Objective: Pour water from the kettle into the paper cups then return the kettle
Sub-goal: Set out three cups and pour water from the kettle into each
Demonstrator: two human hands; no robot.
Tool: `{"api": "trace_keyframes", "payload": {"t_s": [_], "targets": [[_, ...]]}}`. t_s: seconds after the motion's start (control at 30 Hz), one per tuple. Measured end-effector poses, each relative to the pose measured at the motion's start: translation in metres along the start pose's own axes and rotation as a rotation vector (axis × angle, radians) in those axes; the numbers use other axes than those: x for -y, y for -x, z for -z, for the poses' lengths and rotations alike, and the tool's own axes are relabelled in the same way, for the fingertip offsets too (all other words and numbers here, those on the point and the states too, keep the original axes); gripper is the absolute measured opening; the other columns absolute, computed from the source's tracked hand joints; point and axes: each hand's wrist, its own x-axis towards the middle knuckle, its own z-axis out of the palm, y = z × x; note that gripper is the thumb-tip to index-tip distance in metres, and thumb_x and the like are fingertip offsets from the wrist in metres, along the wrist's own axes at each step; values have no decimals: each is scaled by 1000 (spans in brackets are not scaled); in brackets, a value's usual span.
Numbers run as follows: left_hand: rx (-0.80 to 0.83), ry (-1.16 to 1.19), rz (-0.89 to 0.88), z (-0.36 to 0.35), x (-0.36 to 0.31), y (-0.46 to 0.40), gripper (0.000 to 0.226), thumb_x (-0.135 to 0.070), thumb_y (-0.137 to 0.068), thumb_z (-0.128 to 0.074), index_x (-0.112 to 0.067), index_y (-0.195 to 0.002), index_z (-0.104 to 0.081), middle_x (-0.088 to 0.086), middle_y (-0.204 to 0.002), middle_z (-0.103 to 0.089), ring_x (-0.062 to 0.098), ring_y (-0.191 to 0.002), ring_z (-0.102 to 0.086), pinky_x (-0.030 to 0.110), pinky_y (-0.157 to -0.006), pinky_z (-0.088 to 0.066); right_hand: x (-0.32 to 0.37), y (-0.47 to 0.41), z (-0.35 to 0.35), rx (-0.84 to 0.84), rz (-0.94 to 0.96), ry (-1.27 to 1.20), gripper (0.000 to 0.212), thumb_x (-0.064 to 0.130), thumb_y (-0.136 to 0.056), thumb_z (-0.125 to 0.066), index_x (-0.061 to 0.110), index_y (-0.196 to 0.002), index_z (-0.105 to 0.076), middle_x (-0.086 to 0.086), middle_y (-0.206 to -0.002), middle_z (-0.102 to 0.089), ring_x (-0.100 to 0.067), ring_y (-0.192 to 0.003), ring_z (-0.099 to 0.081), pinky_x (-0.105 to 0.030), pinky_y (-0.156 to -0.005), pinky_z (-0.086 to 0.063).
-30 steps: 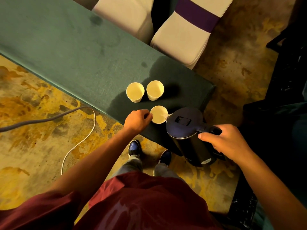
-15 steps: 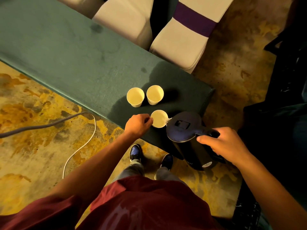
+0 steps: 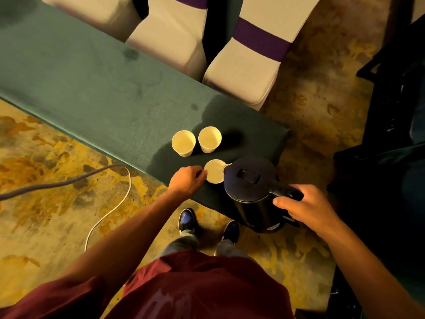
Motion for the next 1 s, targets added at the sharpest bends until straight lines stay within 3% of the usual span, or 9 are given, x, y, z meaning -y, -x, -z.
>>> {"api": "trace_keyframes", "payload": {"t_s": [0.2,0.33,0.47,0.6,0.7,0.87,1.0], "targets": [[3,20,-1,6,-1,4,37,-44,-103,-43,-18,-89,-65,6,-83,-69,23,-74,-67,45,-70,-56,-6,4,-8,5,36,-140,13,29,-72,-72,35,-60,-72,15,-47,-60,3,-43,-56,-11,-43,-40],[-6,-3,-19,14,-1,5,37,-44,-104,-43,-17,-90,-66,6,-82,-68,23,-73,-66,47,-70,-57,-6,10,-11,-17,58,-210,15,28,-73,-72,35,-59,-71,14,-48,-60,3,-44,-57,-12,-44,-41],[-167,-105,-108,33,-9,-1,34,-41,-103,-45,-18,-84,-61,0,-71,-61,22,-64,-60,34,-53,-43,-1,14,-9,-90,67,-291,17,24,-72,-71,33,-58,-73,12,-46,-61,3,-42,-58,-11,-42,-41],[-317,-148,-112,56,-21,-20,24,-38,-101,-53,-18,-105,-65,3,-79,-65,20,-65,-55,28,-58,-38,2,13,-5,-175,73,-300,16,25,-73,-71,36,-62,-75,14,-47,-62,5,-43,-58,-10,-42,-42],[-327,-158,-97,70,-28,-39,28,-40,-100,-53,-20,-117,-62,9,-94,-74,27,-76,-67,32,-61,-48,5,8,0,-225,75,-290,13,28,-72,-72,38,-65,-76,14,-49,-64,4,-45,-60,-13,-43,-44],[-285,-260,-23,81,-40,-70,42,-51,-99,-49,-26,-131,-60,11,-117,-73,31,-103,-70,42,-83,-58,9,-9,14,-220,86,-304,5,44,-64,-73,41,-66,-76,15,-51,-65,2,-47,-62,-14,-44,-45],[-324,-336,-3,85,-48,-84,48,-55,-96,-52,-24,-132,-62,9,-120,-73,30,-105,-70,40,-83,-56,14,-25,28,-186,119,-338,13,28,-72,-72,35,-62,-74,14,-46,-59,2,-42,-56,-12,-42,-40]]}}
